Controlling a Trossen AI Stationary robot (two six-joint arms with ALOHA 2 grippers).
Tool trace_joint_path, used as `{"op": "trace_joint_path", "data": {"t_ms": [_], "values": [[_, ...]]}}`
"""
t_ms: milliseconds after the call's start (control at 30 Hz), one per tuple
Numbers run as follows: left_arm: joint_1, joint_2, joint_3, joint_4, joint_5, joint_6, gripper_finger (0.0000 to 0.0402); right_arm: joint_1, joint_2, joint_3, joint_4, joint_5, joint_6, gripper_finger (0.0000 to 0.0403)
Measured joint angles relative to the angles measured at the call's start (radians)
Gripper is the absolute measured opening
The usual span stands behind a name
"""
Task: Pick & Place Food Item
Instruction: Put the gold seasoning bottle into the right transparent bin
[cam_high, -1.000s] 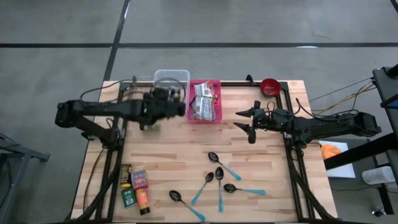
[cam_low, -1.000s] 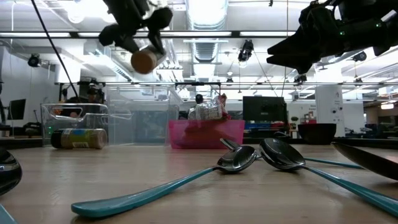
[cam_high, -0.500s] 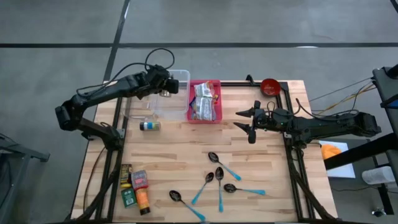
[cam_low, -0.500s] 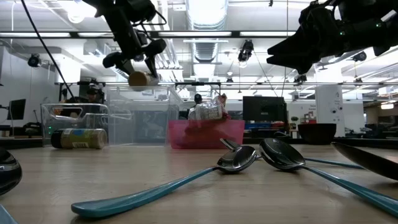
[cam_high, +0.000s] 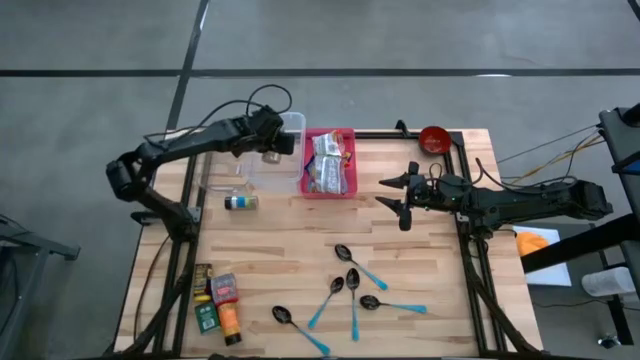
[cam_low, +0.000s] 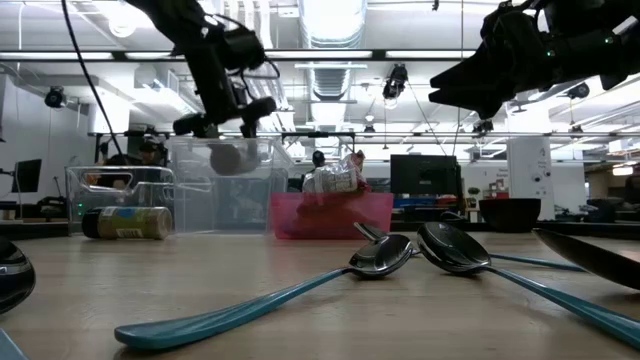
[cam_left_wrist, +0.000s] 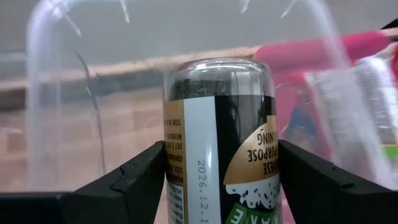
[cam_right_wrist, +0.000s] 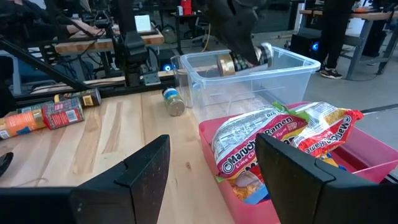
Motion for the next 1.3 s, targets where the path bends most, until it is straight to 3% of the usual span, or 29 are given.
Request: {"op": "trace_joint_path", "data": {"t_ms": [200, 500, 833, 1300], "values": [[0.043, 0.066, 0.03, -0.032, 0.087, -0.019, 0.0268, 0.0, 0.0, 0.0, -0.005, 0.0, 0.0, 0.0235], [0.044, 0.198, 0.204, -0.209, 0.089, -0.025, 0.0268, -0.001, 0.0, 0.0, -0.024, 0.002, -0.006, 0.0235], [0.037, 0.314, 0.336, -0.296, 0.092, -0.029, 0.0268, -0.001, 0.0, 0.0, -0.027, 0.002, -0.041, 0.0235], [0.019, 0.32, 0.249, -0.254, 0.083, -0.11, 0.0268, -0.001, 0.0, 0.0, -0.027, 0.001, -0.056, 0.0235]]}}
